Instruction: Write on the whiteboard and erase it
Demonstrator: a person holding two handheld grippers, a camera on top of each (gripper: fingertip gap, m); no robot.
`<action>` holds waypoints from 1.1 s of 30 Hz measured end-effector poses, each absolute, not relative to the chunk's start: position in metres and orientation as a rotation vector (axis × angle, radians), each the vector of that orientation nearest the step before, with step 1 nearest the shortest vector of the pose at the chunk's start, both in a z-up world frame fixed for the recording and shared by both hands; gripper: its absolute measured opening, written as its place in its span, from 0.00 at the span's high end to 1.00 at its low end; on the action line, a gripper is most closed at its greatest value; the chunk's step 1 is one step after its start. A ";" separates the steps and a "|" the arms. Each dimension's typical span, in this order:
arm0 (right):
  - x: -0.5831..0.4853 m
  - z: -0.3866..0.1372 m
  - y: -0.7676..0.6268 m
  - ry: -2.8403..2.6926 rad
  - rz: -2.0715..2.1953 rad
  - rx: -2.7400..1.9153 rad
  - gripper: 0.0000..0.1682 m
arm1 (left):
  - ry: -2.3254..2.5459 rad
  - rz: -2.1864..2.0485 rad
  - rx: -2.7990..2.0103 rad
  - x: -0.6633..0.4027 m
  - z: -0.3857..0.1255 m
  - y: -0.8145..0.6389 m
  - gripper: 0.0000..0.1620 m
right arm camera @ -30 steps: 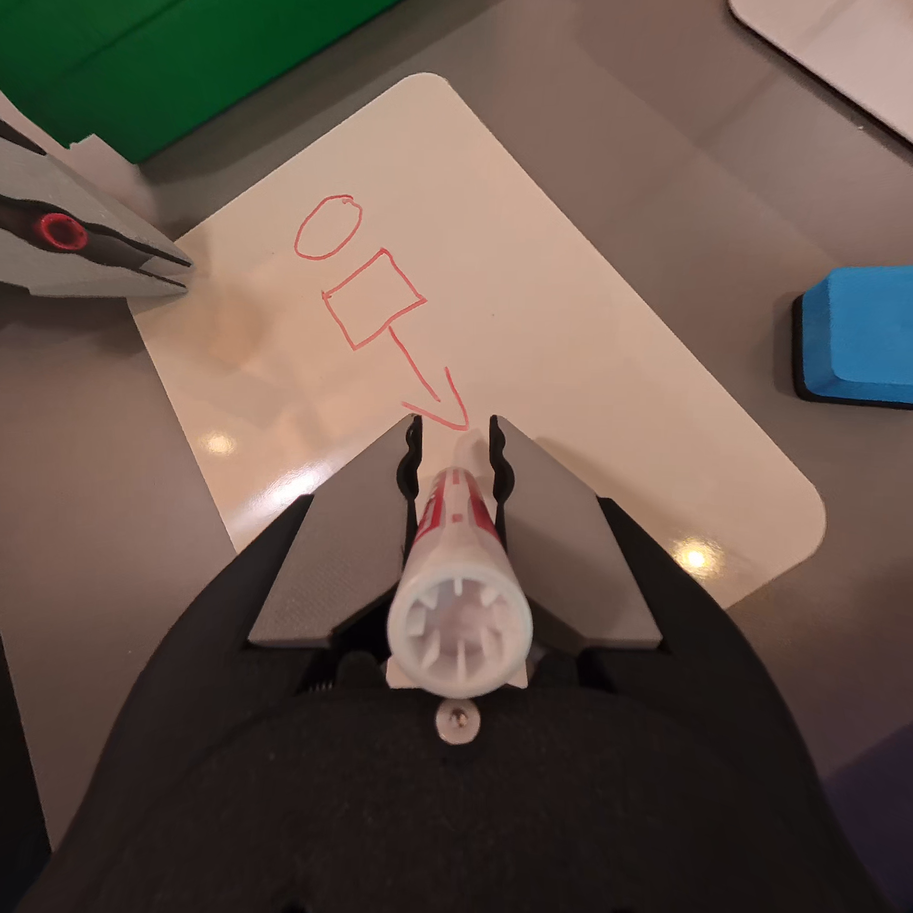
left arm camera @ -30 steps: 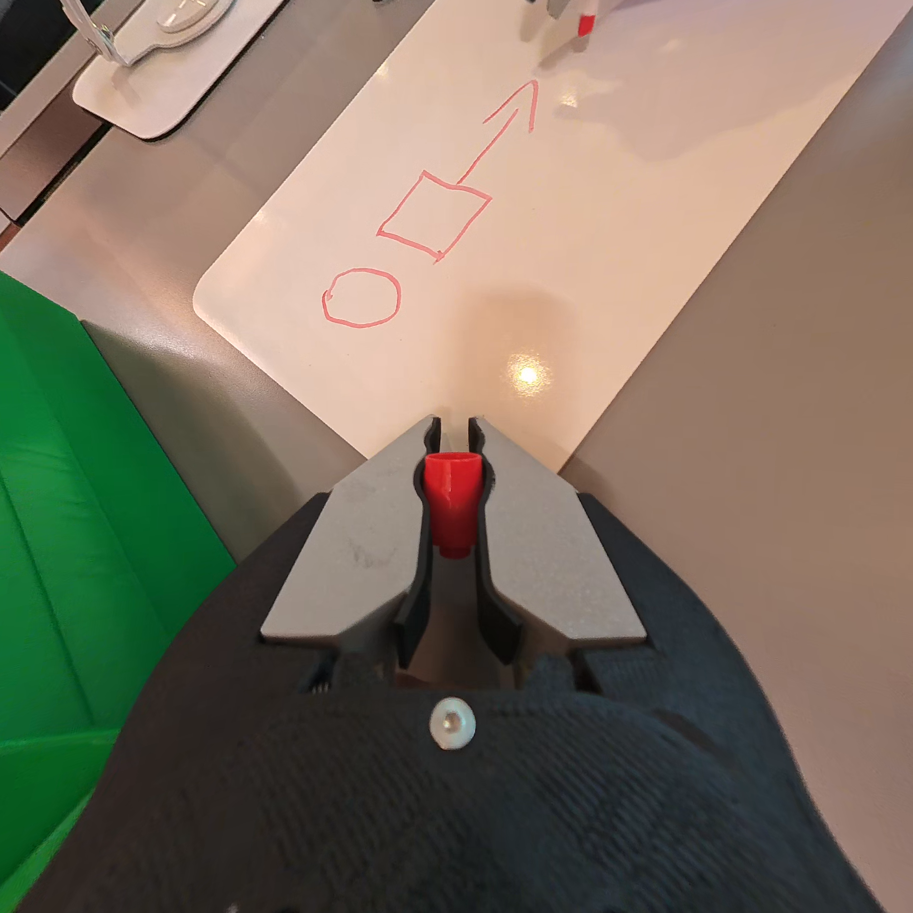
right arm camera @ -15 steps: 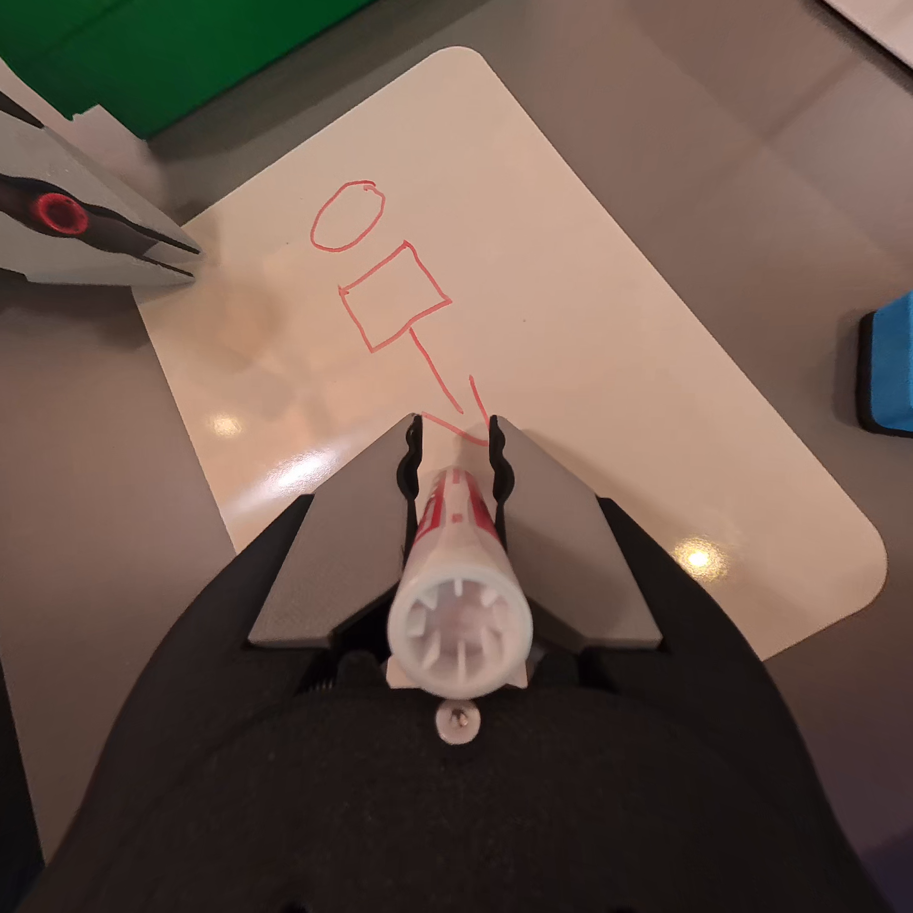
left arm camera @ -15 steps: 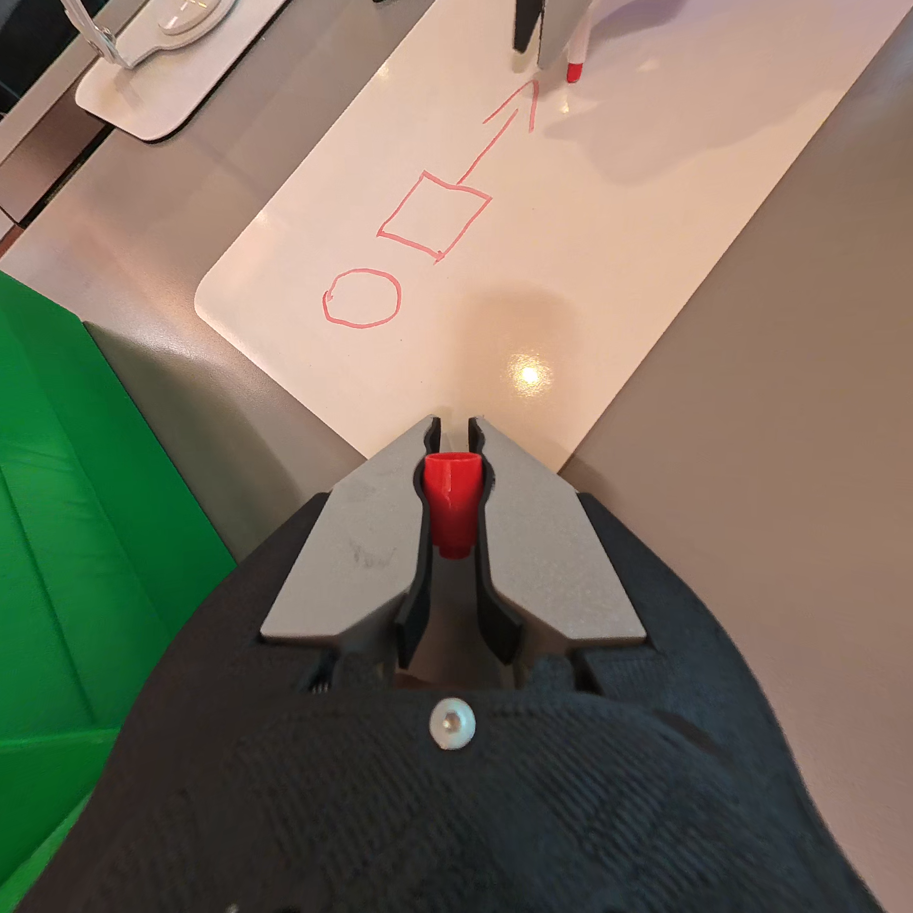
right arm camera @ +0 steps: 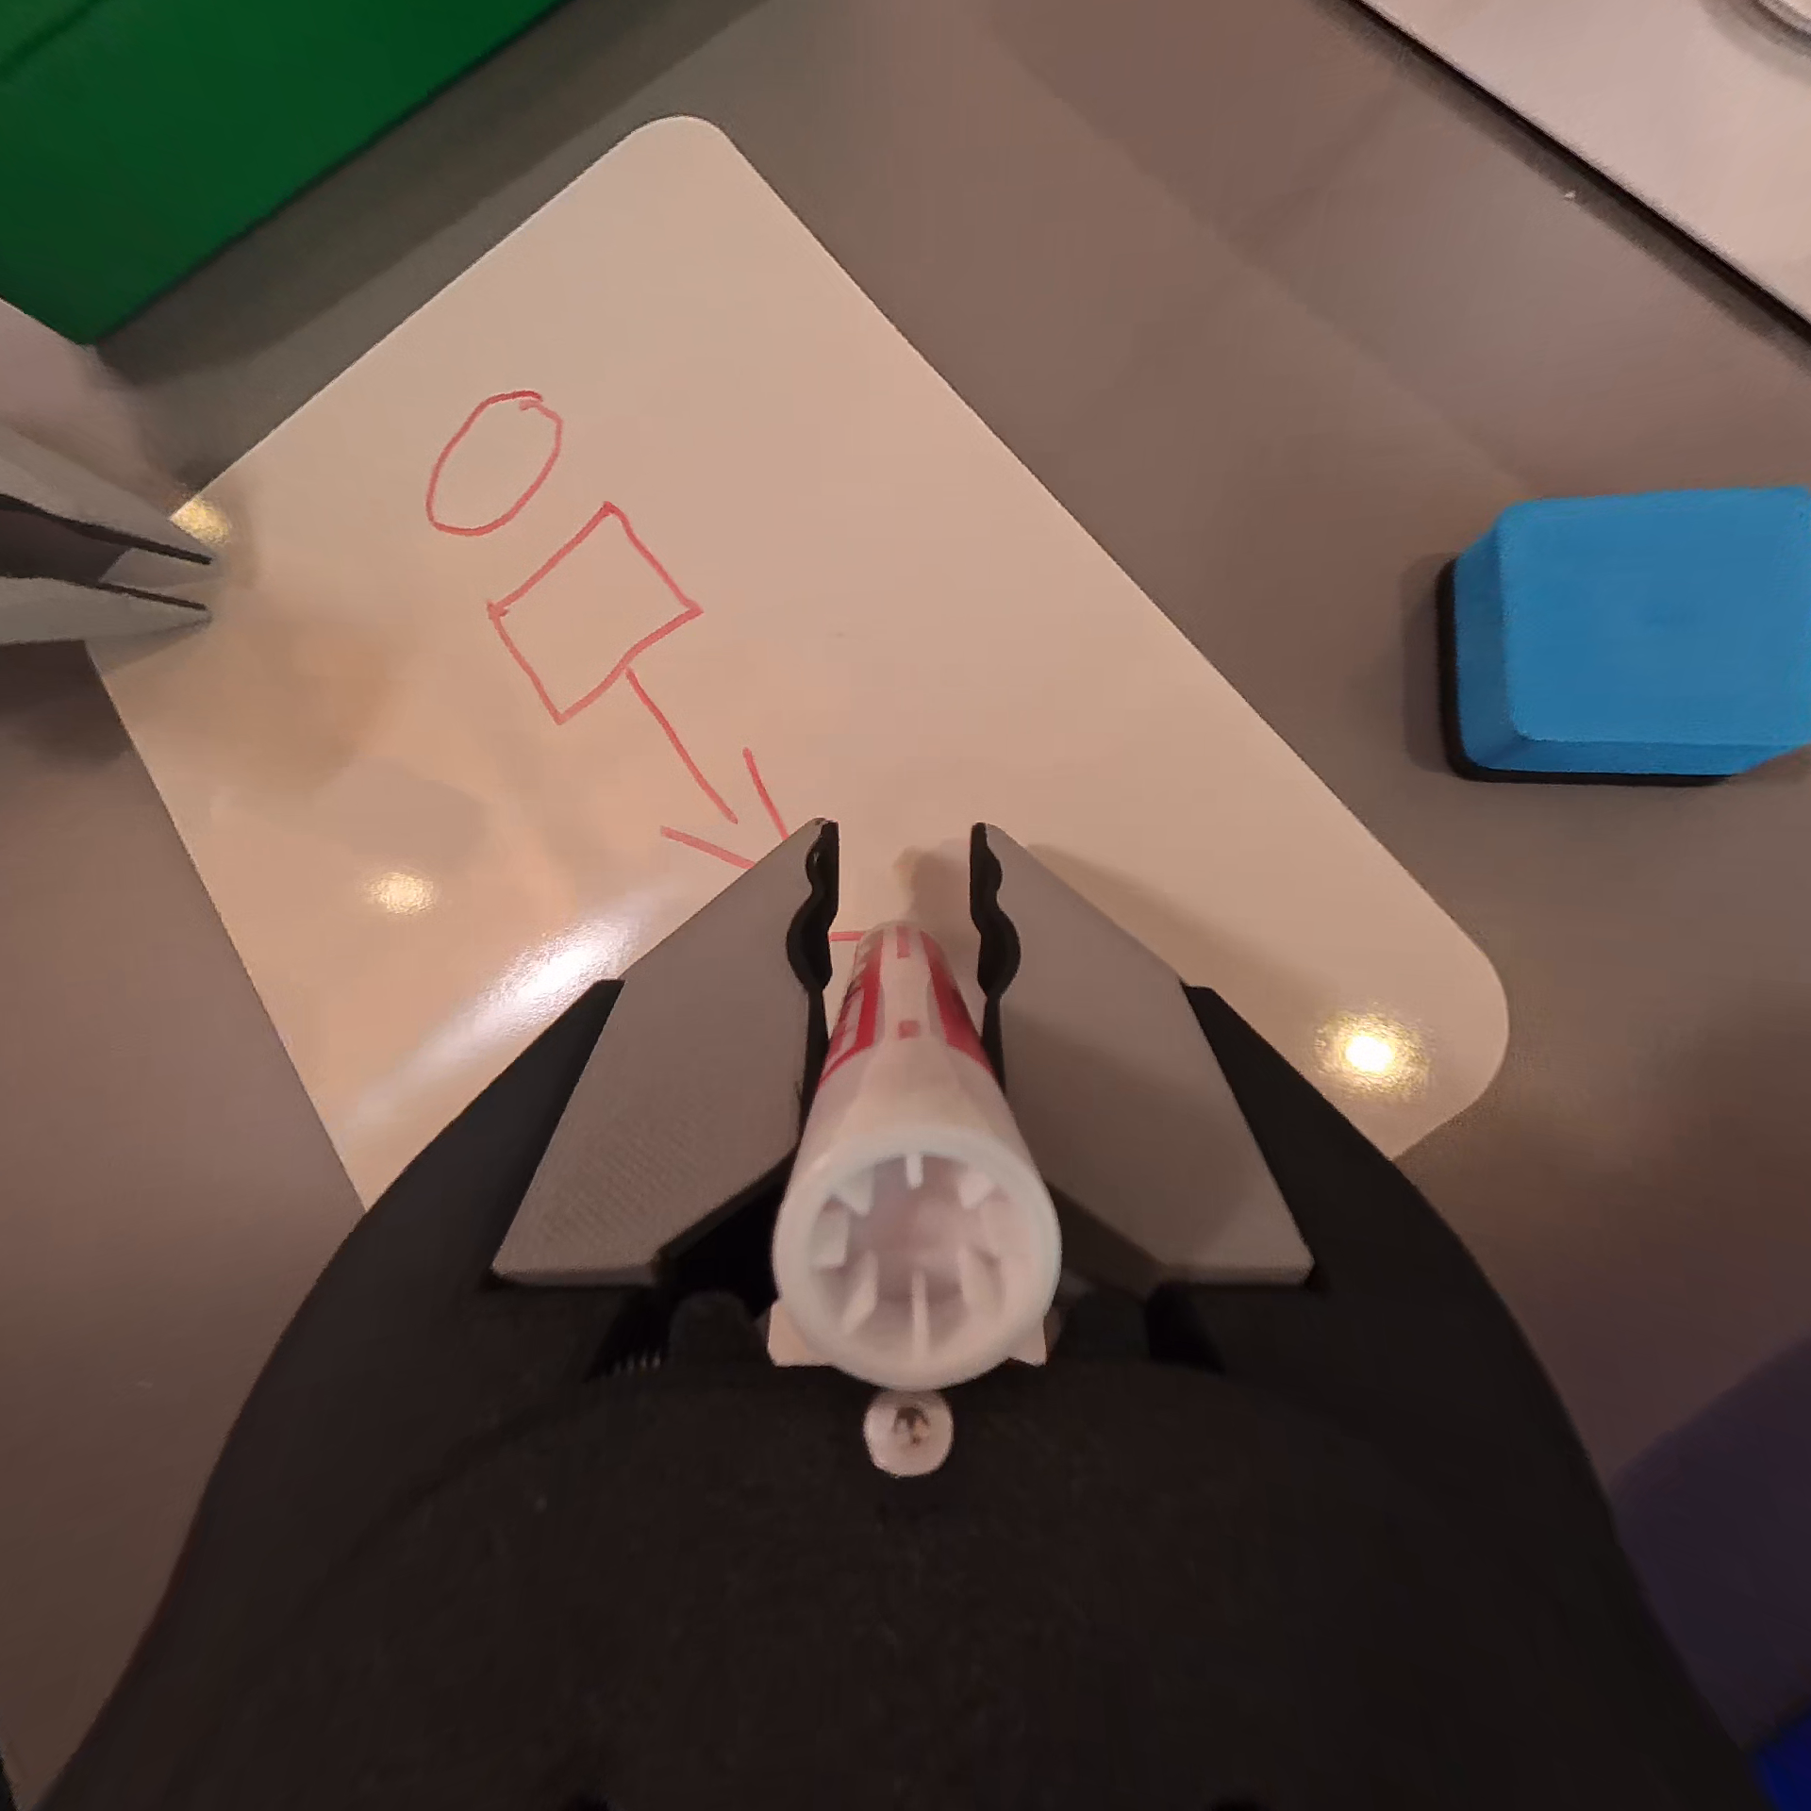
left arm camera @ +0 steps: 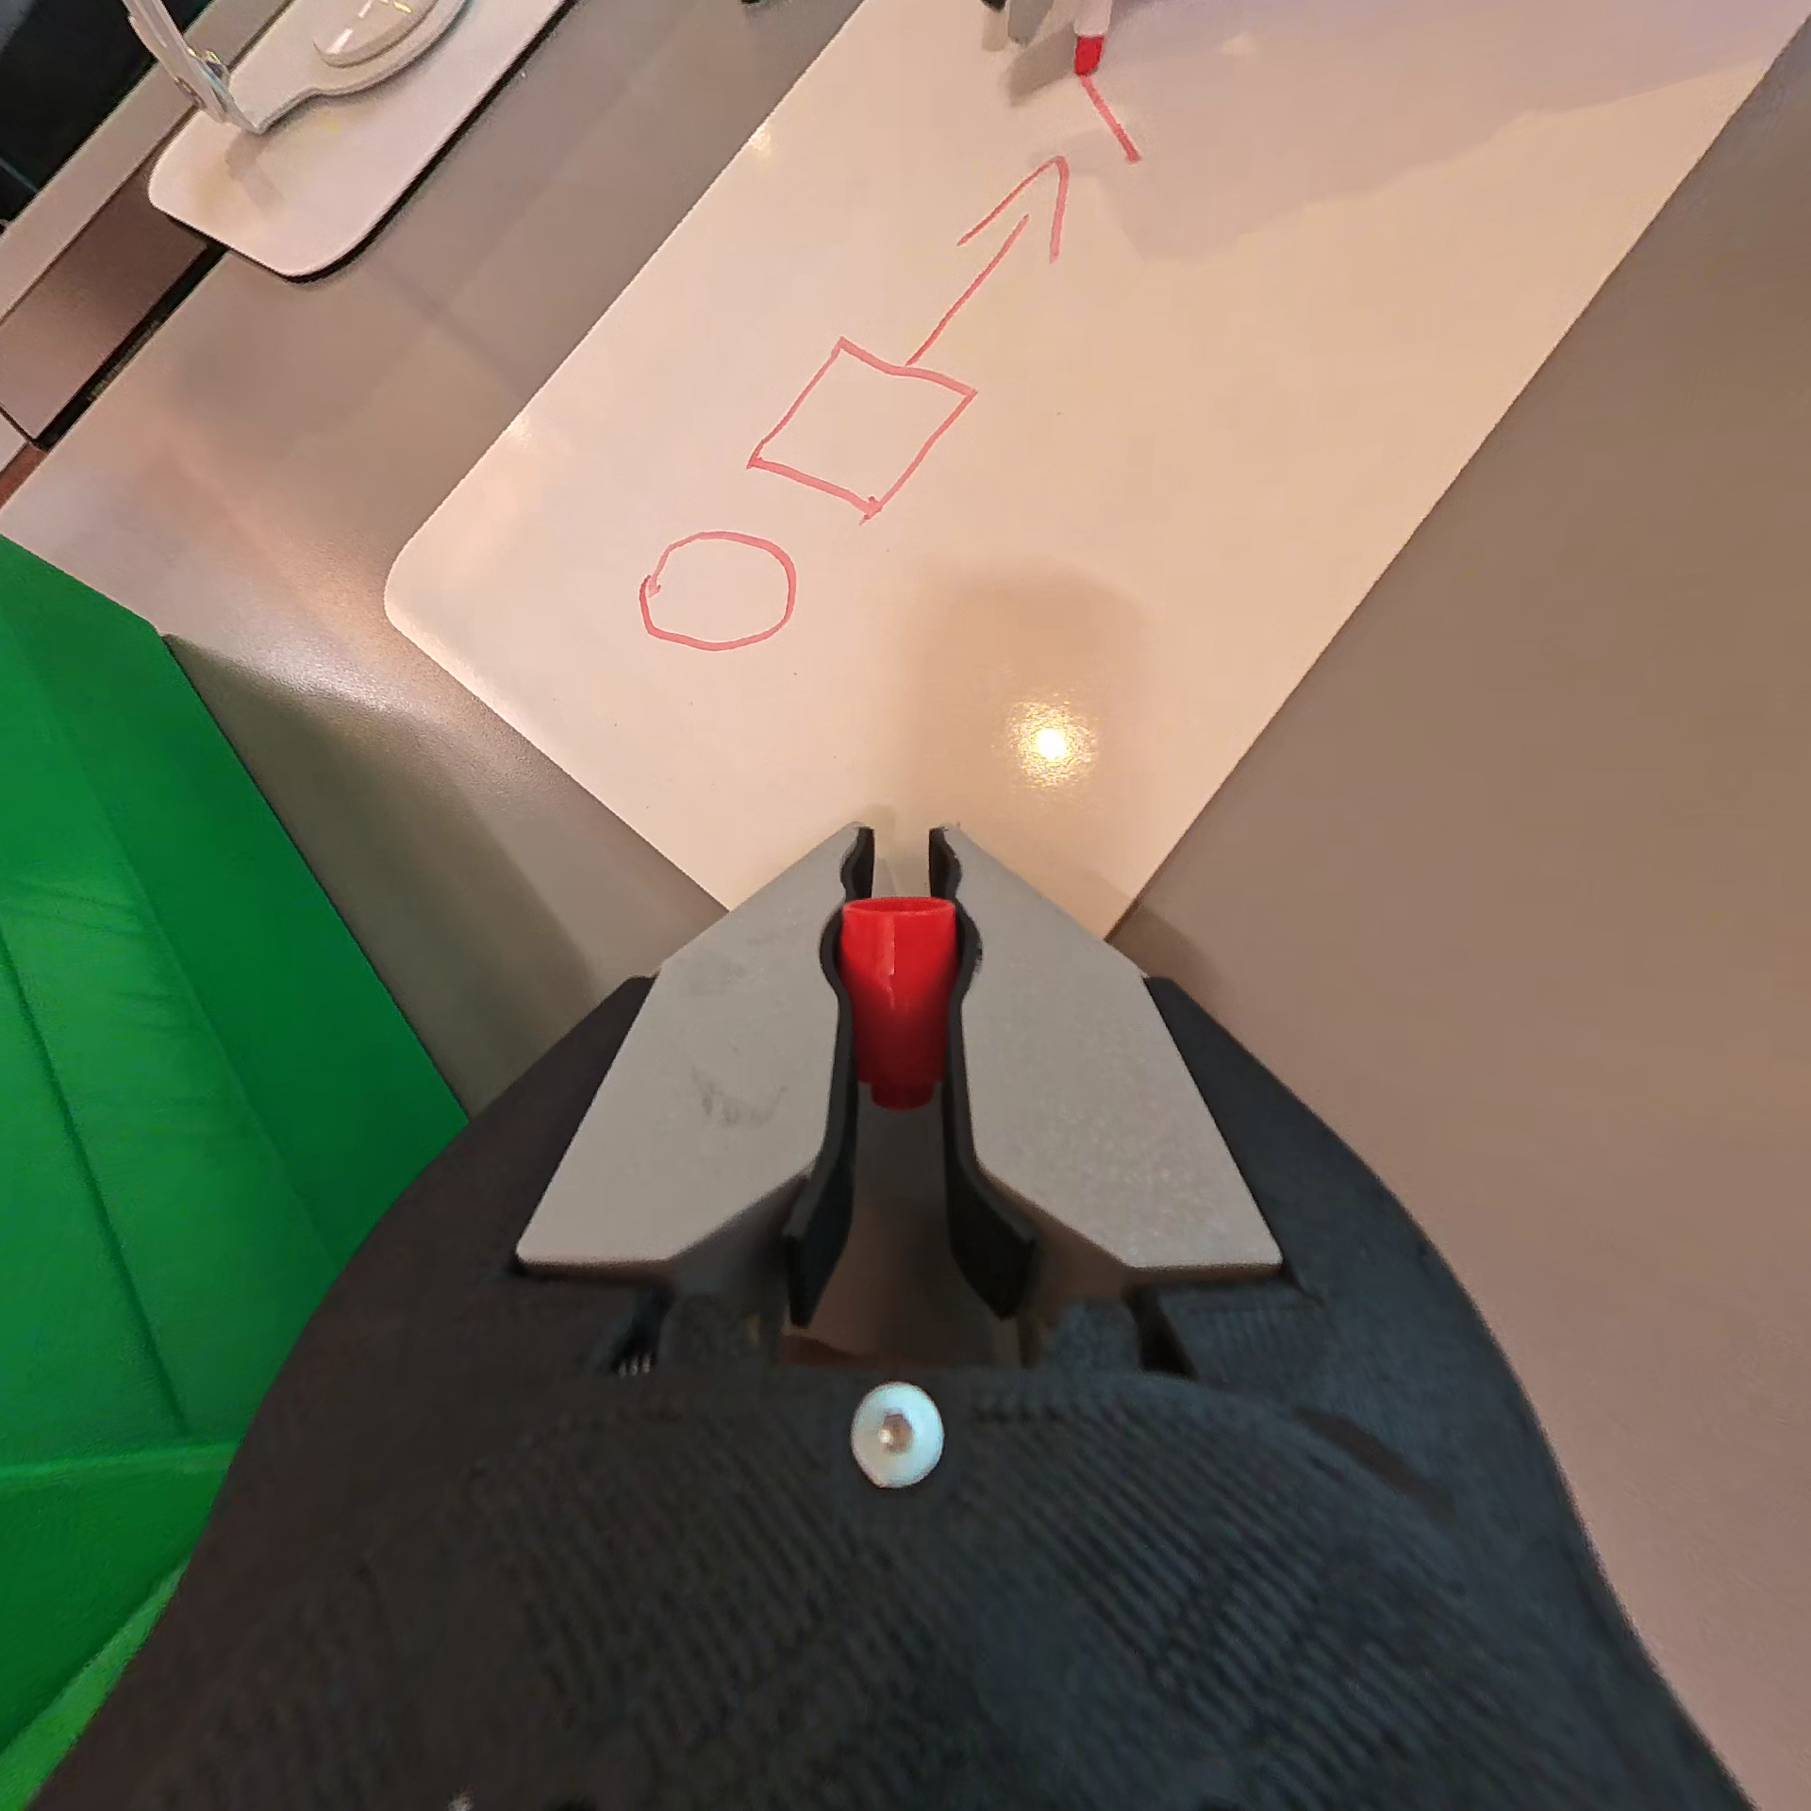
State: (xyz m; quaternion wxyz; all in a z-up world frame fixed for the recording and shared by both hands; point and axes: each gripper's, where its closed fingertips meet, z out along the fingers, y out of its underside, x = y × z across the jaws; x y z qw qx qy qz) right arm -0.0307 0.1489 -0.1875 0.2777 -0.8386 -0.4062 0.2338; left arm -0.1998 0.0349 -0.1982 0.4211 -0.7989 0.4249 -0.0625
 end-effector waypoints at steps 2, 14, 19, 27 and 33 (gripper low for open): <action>-0.028 -0.188 0.151 -1.084 0.625 -2.254 0.85 | 1.064 -0.158 -2.002 -0.200 -0.198 0.035 0.94; -0.016 -0.189 0.121 -1.139 0.681 -2.307 0.85 | 1.065 -0.156 -2.001 -0.200 -0.198 0.035 0.94; -0.012 -0.189 0.111 -1.148 0.687 -2.313 0.85 | 1.066 -0.154 -2.000 -0.200 -0.198 0.035 0.94; -0.036 -0.188 0.113 -1.167 0.710 -2.281 0.85 | 1.063 -0.156 -2.003 -0.199 -0.198 0.035 0.94; -0.063 -0.188 0.111 -1.228 0.718 -2.250 0.85 | 1.062 -0.159 -2.004 -0.199 -0.198 0.035 0.94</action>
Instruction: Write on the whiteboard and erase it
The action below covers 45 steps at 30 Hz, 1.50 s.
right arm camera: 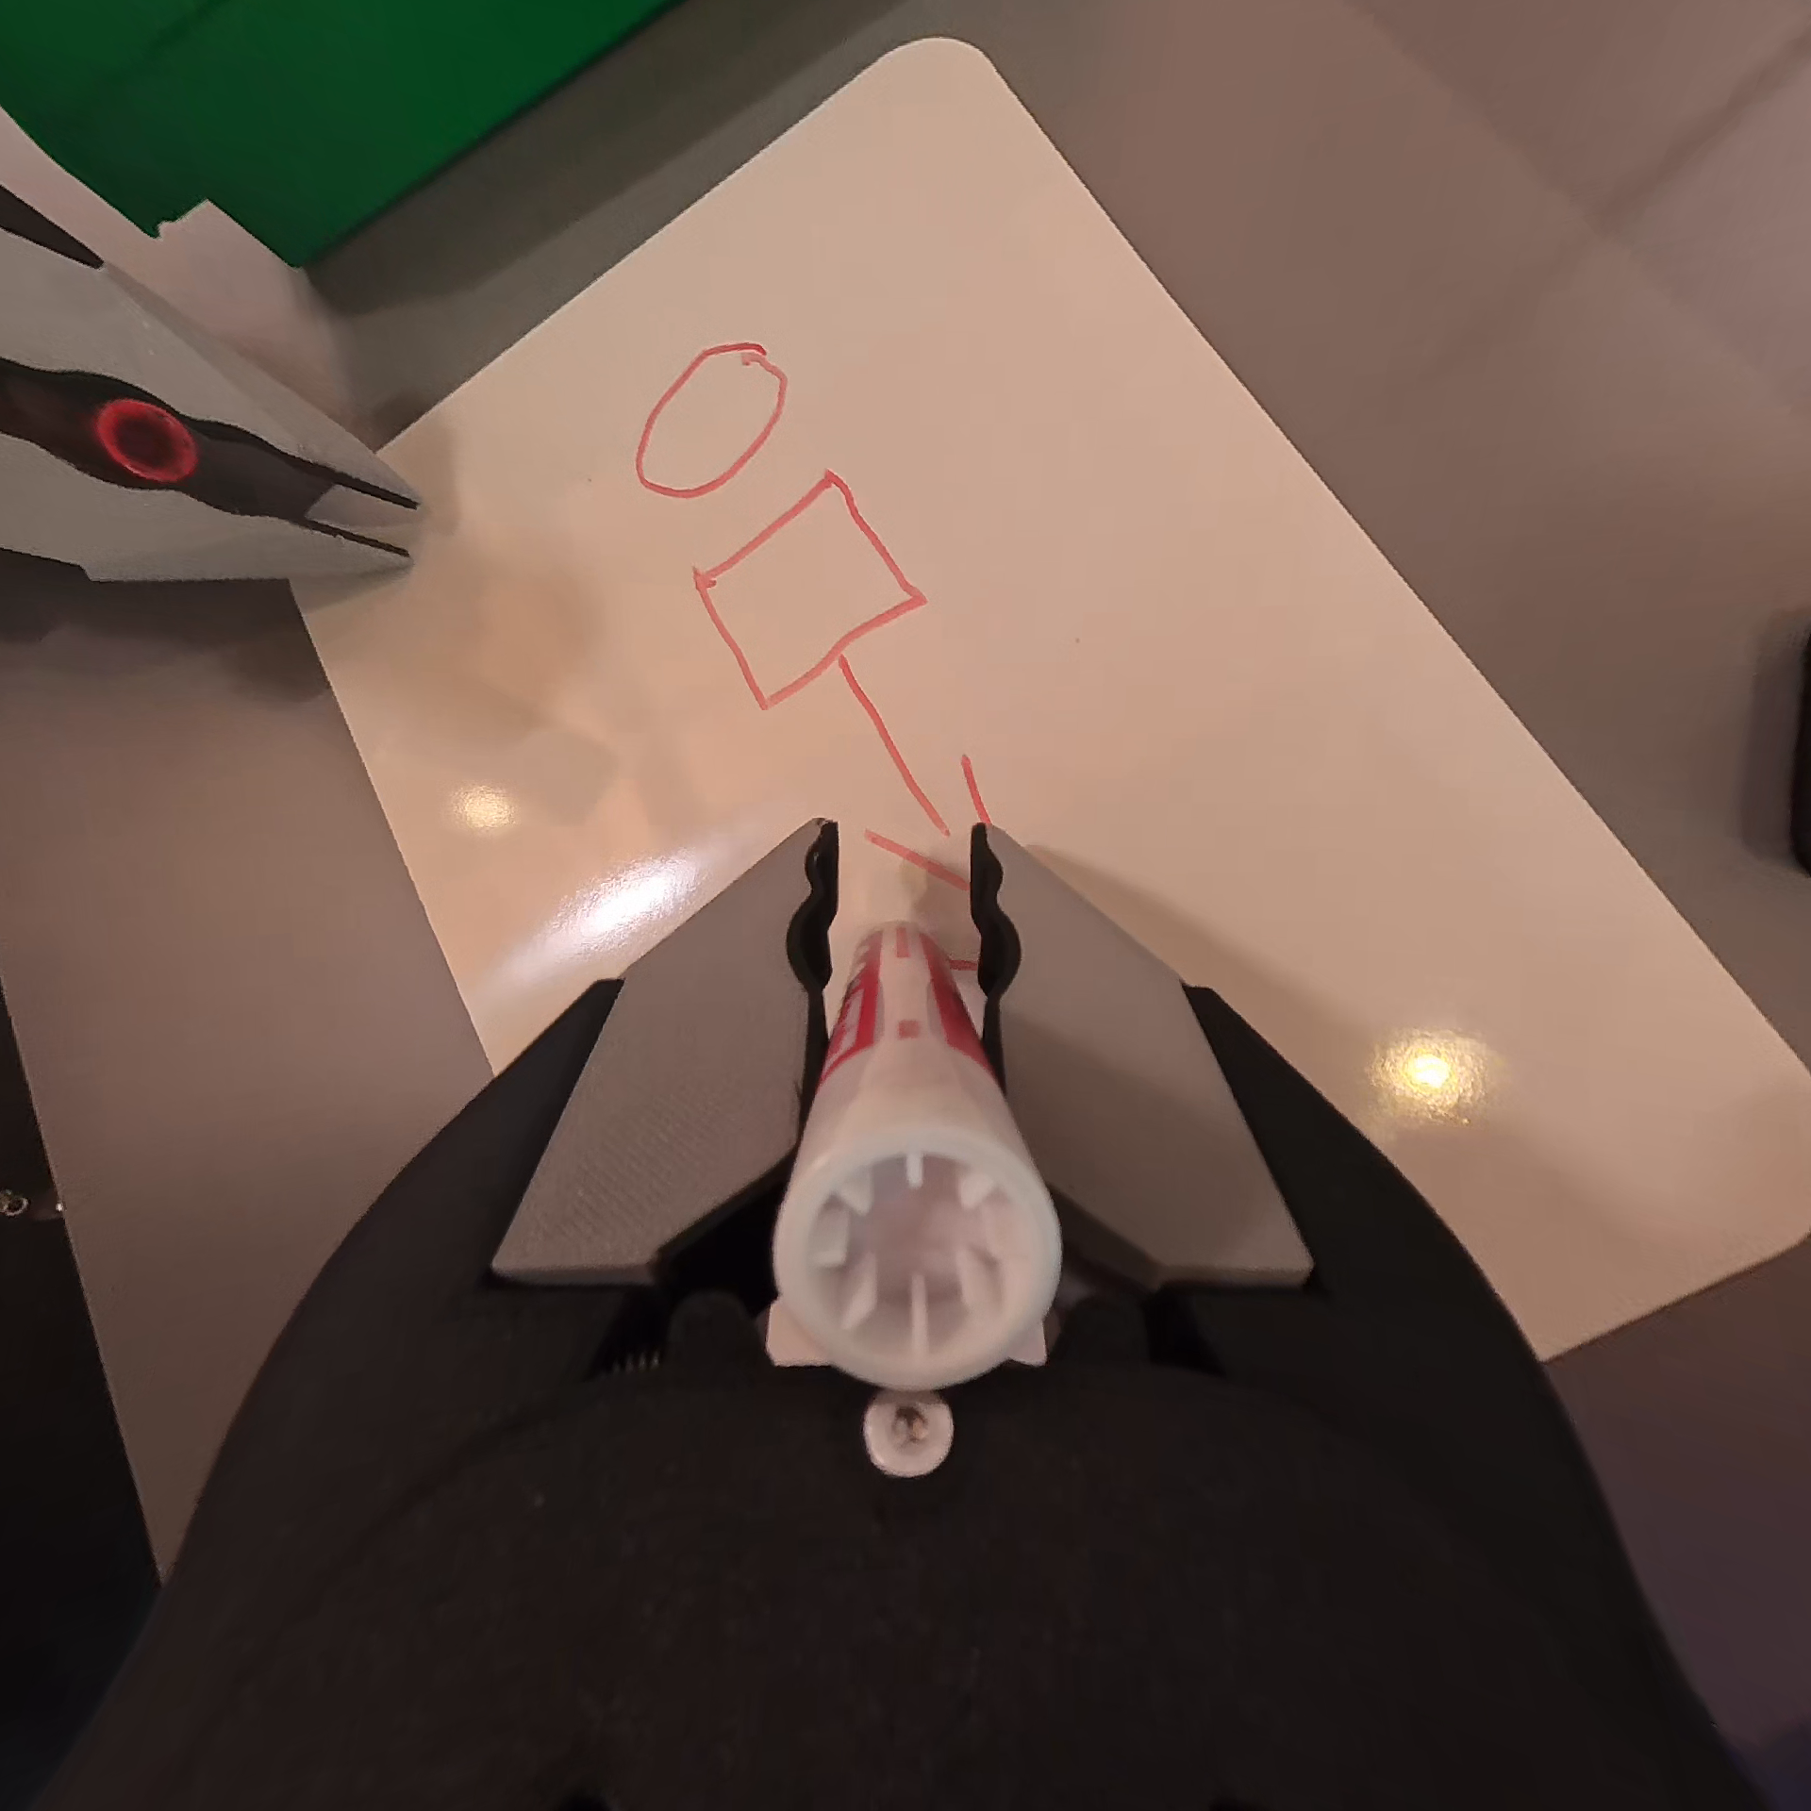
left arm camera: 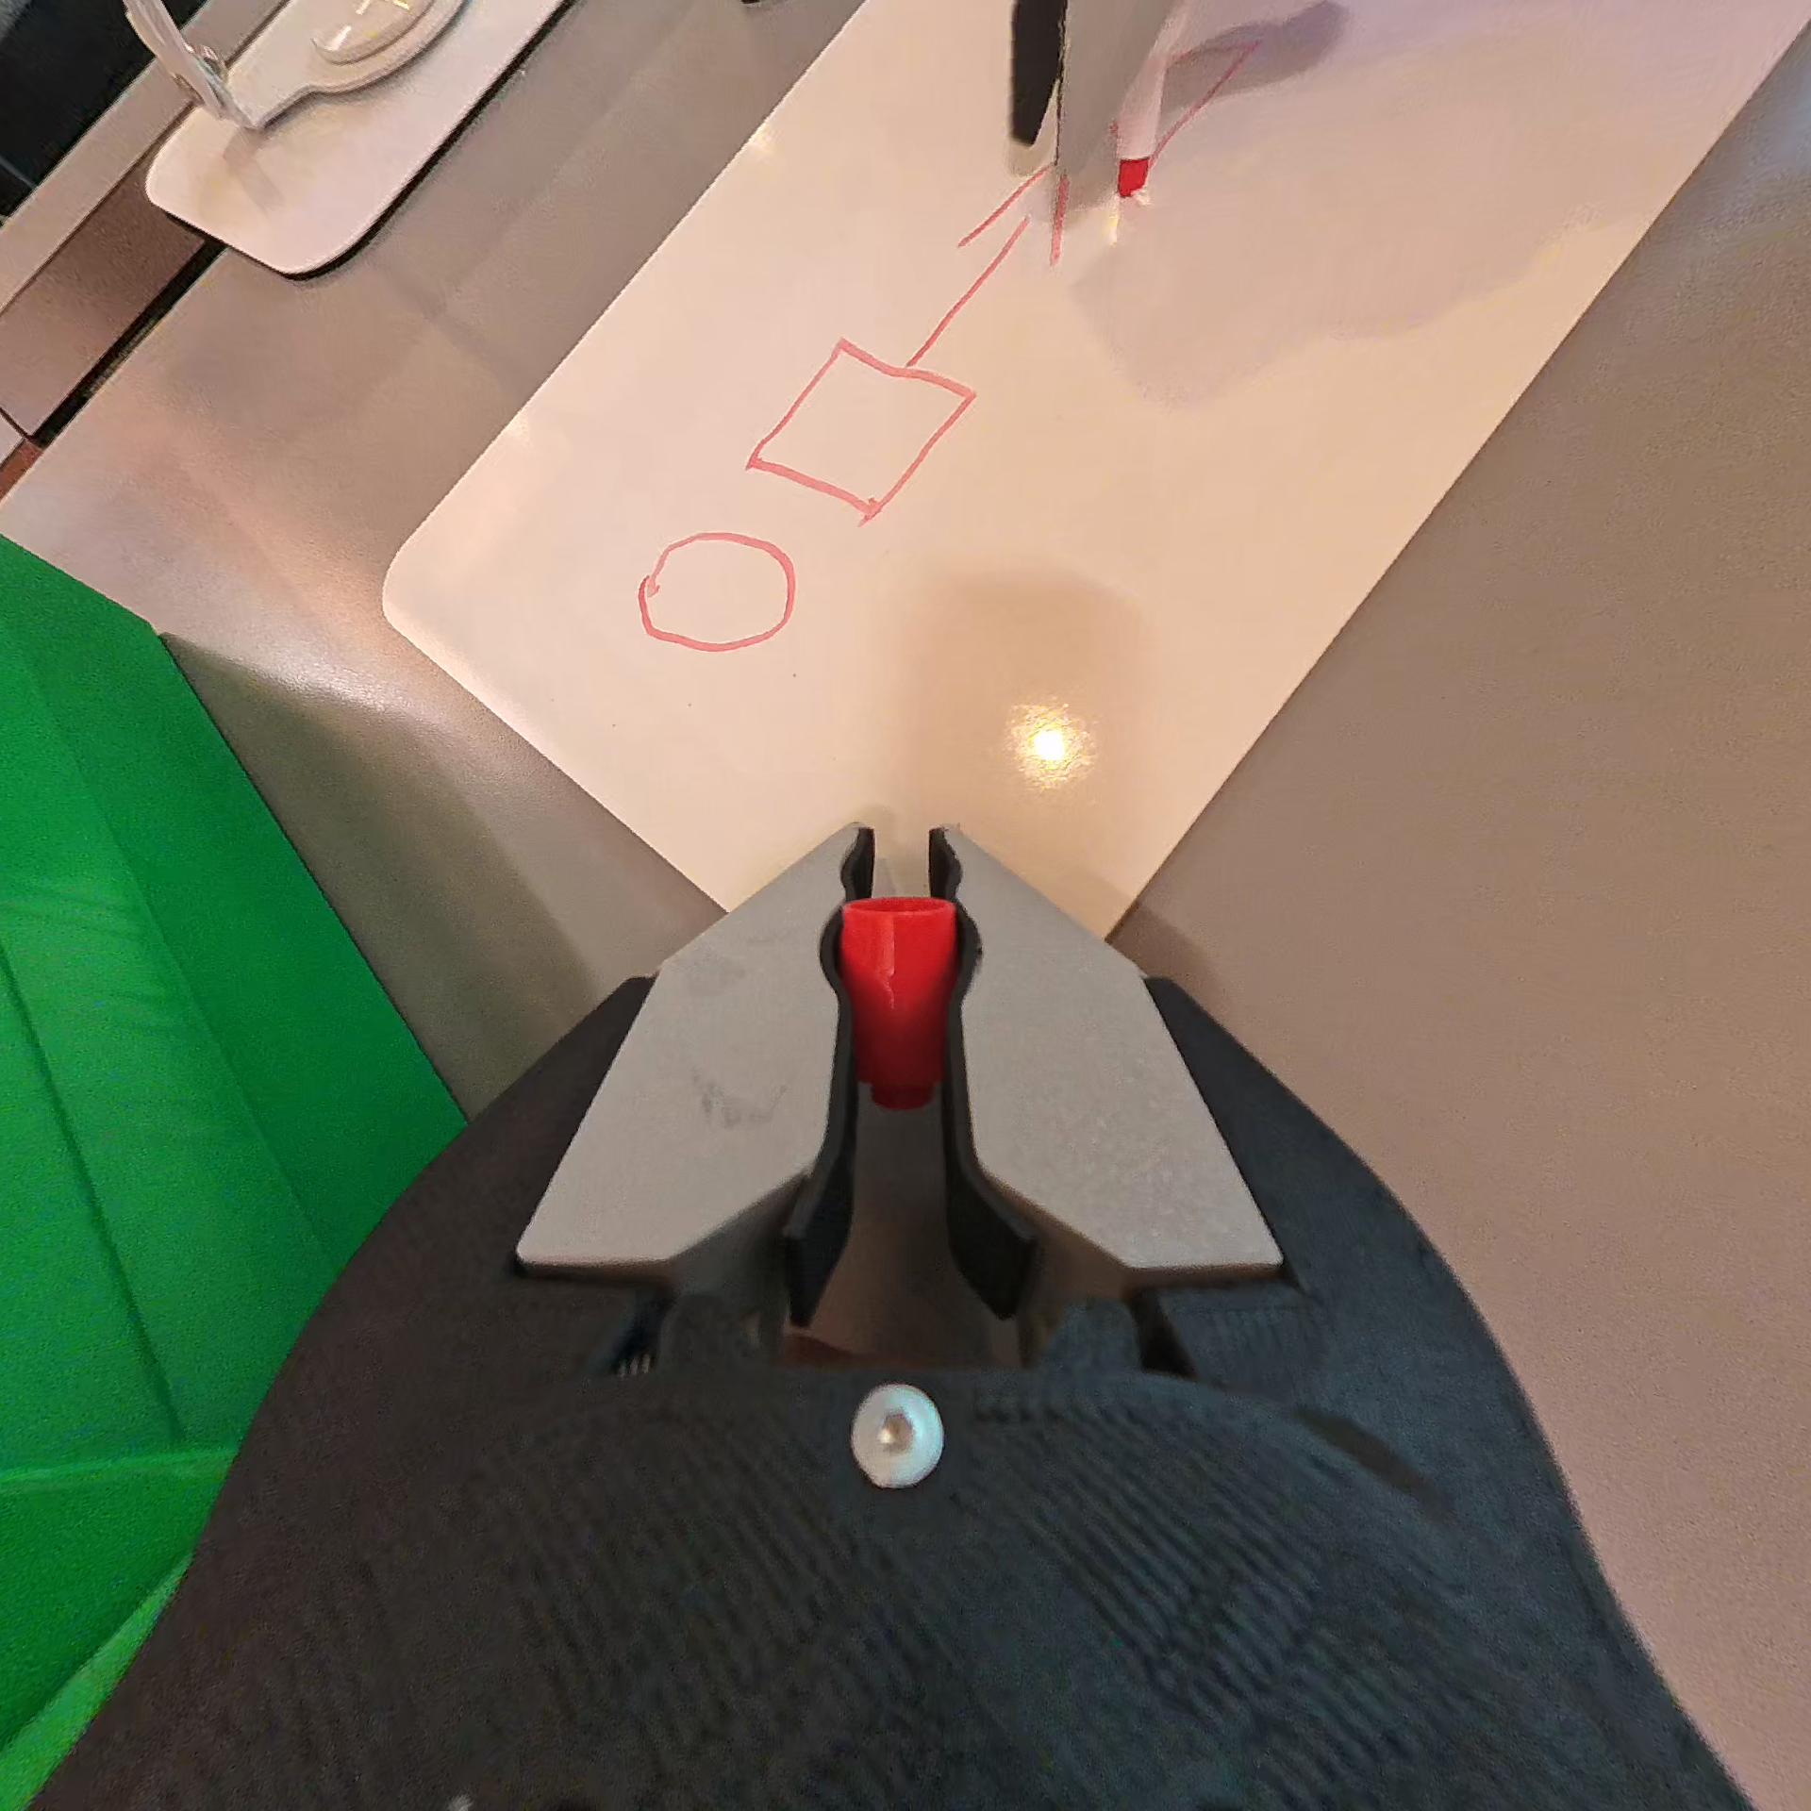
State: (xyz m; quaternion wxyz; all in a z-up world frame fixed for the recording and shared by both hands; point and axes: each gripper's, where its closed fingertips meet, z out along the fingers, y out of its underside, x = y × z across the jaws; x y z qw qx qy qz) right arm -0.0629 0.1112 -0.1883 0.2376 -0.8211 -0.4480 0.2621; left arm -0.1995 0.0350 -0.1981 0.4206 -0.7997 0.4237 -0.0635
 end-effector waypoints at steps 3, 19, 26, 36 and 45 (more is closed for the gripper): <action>-0.064 -0.188 0.111 -1.244 0.695 -2.248 0.85 | 1.063 -0.157 -2.003 -0.200 -0.198 0.035 0.94; -0.048 -0.159 0.120 -1.012 0.747 -2.051 0.85 | 1.068 -0.153 -1.999 -0.199 -0.198 0.035 0.94; -0.046 -0.164 0.124 -0.953 0.769 -2.038 0.85 | 1.066 -0.151 -1.999 -0.199 -0.198 0.035 0.94; -0.050 -0.177 0.119 -1.001 0.726 -2.079 0.85 | 1.067 -0.144 -1.997 -0.199 -0.198 0.035 0.94; -0.052 -0.183 0.118 -1.021 0.727 -2.098 0.85 | 1.067 -0.146 -1.997 -0.199 -0.198 0.035 0.94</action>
